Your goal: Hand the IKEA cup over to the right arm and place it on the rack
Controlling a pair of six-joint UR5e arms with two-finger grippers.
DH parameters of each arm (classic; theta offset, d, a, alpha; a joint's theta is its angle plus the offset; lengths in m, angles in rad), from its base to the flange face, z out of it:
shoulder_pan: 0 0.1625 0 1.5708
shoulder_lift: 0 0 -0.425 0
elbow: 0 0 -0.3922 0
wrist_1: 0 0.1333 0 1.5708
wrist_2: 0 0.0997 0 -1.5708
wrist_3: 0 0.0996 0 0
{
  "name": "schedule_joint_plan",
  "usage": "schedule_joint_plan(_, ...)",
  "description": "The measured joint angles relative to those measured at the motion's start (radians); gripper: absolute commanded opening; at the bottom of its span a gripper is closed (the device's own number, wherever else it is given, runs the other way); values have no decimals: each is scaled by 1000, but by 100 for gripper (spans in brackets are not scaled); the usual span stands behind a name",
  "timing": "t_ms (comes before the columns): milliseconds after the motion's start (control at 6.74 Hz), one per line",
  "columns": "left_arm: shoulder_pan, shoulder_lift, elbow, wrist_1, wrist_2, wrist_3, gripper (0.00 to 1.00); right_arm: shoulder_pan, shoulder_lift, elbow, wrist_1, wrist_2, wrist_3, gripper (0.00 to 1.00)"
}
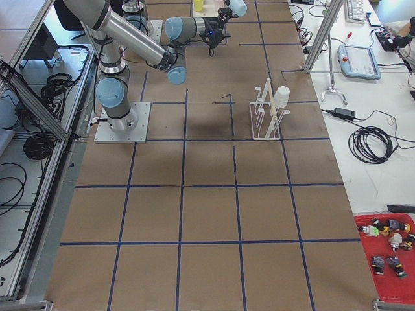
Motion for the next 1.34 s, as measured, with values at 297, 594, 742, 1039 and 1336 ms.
schedule_joint_plan(297,-3,0,-1,3,0,-5,1,58,-1,-20,41,-3,11,98)
schedule_joint_plan(594,-14,0,-3,4,1,-6,1,113,2,-78,108,-5,52,96)
schedule_joint_plan(742,-17,0,-3,4,2,-7,1,133,5,-98,131,-6,64,96)
schedule_joint_plan(1039,-19,0,-4,4,3,-12,1,149,18,-120,144,-5,69,96)
schedule_joint_plan(1336,-19,1,-4,4,3,-21,1,154,66,-165,145,-4,69,96)
